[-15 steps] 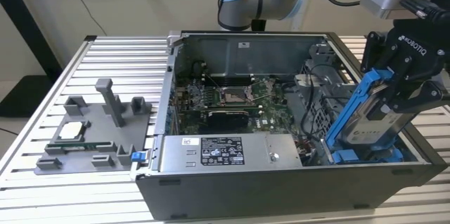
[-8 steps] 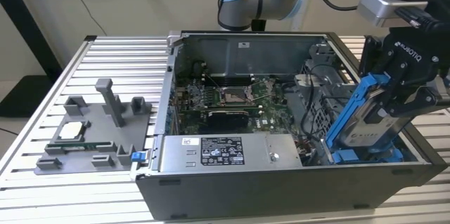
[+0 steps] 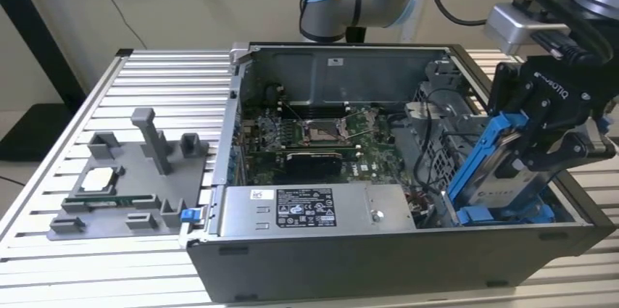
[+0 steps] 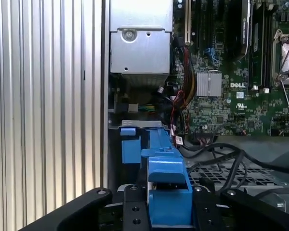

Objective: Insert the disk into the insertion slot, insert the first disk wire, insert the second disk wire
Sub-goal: 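Insert the disk into the insertion slot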

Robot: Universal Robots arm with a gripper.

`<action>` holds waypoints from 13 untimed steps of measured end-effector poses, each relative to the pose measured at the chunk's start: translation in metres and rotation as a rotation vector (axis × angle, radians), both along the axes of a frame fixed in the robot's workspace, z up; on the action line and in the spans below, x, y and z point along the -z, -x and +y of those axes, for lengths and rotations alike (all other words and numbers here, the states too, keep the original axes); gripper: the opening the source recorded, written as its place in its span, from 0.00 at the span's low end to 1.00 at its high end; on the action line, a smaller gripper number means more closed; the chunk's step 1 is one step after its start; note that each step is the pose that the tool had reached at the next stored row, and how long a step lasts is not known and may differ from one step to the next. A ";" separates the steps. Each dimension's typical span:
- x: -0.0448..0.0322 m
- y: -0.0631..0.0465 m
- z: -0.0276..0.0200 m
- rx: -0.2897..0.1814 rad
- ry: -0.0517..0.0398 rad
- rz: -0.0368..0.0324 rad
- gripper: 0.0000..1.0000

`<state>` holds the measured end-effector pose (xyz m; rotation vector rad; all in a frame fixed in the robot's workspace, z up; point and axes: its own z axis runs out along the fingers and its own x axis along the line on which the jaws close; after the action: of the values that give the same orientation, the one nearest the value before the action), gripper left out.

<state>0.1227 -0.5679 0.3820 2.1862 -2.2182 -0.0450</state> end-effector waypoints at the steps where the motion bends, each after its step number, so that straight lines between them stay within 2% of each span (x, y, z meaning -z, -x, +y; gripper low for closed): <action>1: 0.0016 0.000 0.0000 0.000 0.0000 0.0000 0.00; 5: 0.0062 0.000 0.0000 0.000 0.0000 0.0000 0.00; 13: 0.0071 0.000 0.0000 0.000 0.0000 0.0000 0.00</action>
<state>0.1227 -0.5680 0.3749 2.1862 -2.2183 -0.0450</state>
